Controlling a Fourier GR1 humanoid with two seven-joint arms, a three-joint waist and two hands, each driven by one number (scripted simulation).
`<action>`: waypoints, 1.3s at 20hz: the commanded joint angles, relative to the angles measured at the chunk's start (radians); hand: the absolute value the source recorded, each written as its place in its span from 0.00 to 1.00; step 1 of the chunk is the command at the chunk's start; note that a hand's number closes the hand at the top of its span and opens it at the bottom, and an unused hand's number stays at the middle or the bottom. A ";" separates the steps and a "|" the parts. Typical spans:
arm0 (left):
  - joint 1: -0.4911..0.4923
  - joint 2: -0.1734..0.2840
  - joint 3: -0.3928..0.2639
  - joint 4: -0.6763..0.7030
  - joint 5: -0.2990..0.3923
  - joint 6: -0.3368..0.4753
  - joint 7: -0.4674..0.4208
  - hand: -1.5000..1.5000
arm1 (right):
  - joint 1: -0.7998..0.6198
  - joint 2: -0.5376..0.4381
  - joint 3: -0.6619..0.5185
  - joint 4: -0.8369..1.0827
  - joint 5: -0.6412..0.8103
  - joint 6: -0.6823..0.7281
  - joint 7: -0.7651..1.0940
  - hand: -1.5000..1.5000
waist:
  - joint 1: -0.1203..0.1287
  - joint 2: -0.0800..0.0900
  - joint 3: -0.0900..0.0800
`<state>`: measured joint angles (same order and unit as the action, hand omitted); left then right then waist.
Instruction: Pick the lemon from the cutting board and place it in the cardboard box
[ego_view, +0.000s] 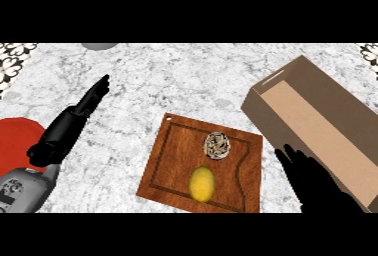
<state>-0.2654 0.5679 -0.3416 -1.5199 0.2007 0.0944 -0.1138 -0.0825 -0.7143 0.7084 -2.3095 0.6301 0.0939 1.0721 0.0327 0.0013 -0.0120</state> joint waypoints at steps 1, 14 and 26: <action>-0.032 -0.001 0.003 -0.015 -0.001 -0.012 0.024 0.50 | -0.119 0.112 0.093 0.001 0.030 0.166 0.262 0.00 | 0.005 -0.002 0.002; -0.014 -0.006 0.030 0.044 0.003 -0.030 -0.004 0.50 | -0.238 0.544 0.199 0.346 0.135 0.246 0.414 0.00 | -0.014 -0.005 0.004; 0.013 -0.038 0.014 -0.012 -0.035 -0.002 0.017 0.50 | -0.314 0.711 0.153 0.606 0.237 0.289 0.404 0.00 | -0.014 -0.005 0.010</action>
<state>-0.2721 0.5459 -0.3125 -1.5048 0.1814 0.0779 -0.1045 -0.3537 -0.0579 0.8597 -1.7763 0.8701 0.2866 1.2291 0.0130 -0.0053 -0.0039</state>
